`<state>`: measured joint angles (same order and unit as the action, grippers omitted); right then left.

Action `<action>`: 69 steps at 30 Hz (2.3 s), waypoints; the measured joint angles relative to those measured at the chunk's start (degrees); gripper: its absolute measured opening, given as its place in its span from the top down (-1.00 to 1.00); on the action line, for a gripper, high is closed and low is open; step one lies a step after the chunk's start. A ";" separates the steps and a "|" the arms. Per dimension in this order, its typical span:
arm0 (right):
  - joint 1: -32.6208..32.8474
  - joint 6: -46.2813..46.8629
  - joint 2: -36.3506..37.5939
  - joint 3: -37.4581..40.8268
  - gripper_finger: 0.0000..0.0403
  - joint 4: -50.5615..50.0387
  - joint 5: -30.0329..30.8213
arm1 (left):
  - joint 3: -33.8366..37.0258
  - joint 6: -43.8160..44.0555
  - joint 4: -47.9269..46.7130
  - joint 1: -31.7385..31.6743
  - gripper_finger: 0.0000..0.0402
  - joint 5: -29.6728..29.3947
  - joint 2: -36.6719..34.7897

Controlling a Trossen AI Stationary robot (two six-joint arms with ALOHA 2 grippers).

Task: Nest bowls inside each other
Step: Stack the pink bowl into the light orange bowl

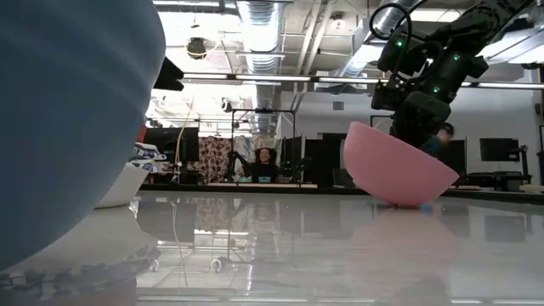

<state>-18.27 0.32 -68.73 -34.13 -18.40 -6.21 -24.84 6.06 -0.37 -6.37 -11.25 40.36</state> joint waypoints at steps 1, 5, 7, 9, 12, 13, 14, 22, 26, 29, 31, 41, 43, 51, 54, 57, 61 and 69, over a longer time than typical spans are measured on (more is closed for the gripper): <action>0.00 0.01 0.00 0.00 0.95 0.00 -0.02 | 0.00 -0.06 0.10 0.00 -0.12 -0.01 0.00; 0.00 0.03 0.00 0.00 0.94 -0.23 -0.05 | 0.00 -0.17 -0.08 0.00 -0.12 -0.04 0.02; 0.00 0.04 0.00 0.00 0.94 -0.28 -0.07 | 0.00 -0.13 -0.10 0.00 -0.12 -0.02 0.02; 0.00 0.04 0.00 0.00 0.94 -0.28 -0.09 | 0.00 -0.11 -0.11 0.00 -0.12 -0.01 0.02; 0.00 0.04 0.00 0.00 0.94 -0.30 -0.07 | 0.00 0.09 -0.12 0.00 -0.12 -0.01 0.02; 0.00 0.04 0.00 0.00 0.94 -0.30 -0.07 | 0.00 0.11 -0.11 0.00 -0.12 -0.01 0.02; 0.00 0.06 0.01 0.00 0.94 -0.32 -0.07 | 0.00 0.13 -0.10 0.00 -0.12 -0.01 0.02; 0.00 -0.34 0.02 0.00 0.94 -0.37 -0.07 | 0.00 1.16 -0.12 0.00 -0.12 0.43 0.02; 0.00 -0.81 0.04 -0.02 0.94 -0.35 -0.07 | 0.00 1.15 -0.11 0.00 -0.12 0.51 0.02; 0.00 -0.81 0.04 -0.04 0.94 -0.37 -0.07 | 0.00 1.12 -0.12 0.00 -0.12 0.53 0.02; 0.00 -0.81 0.04 -0.04 0.94 -0.39 -0.07 | 0.00 1.16 -0.12 0.00 -0.12 0.51 0.02; 0.00 -0.81 0.04 -0.04 0.94 -0.37 -0.31 | 0.00 1.27 -0.14 0.00 -0.12 0.53 0.02; 0.00 -0.81 0.04 -0.04 0.94 -0.37 -0.44 | 0.00 1.27 -0.14 0.00 -0.12 0.53 0.02; 0.00 -0.81 0.04 -0.04 0.94 -0.37 -0.46 | 0.00 1.34 -0.14 0.00 -0.12 0.55 0.02; 0.00 -0.81 0.04 -0.04 0.94 -0.37 -0.46 | 0.00 1.73 -0.14 0.00 -0.12 0.55 0.02; 0.00 -0.81 0.04 -0.04 0.94 -0.37 -0.46 | 0.00 1.73 -0.15 0.00 -0.12 0.56 0.02; 0.00 -0.81 0.04 -0.04 0.94 -0.37 -0.46 | 0.00 1.73 -0.17 0.00 -0.12 0.58 0.02; 0.00 -0.79 0.04 -0.04 0.94 -0.37 -0.46 | 0.00 1.73 -0.19 0.00 -0.12 0.58 0.02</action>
<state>-18.26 -0.47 -68.69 -34.17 -18.76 -6.68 -24.84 7.79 -0.56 -6.37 -10.67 40.38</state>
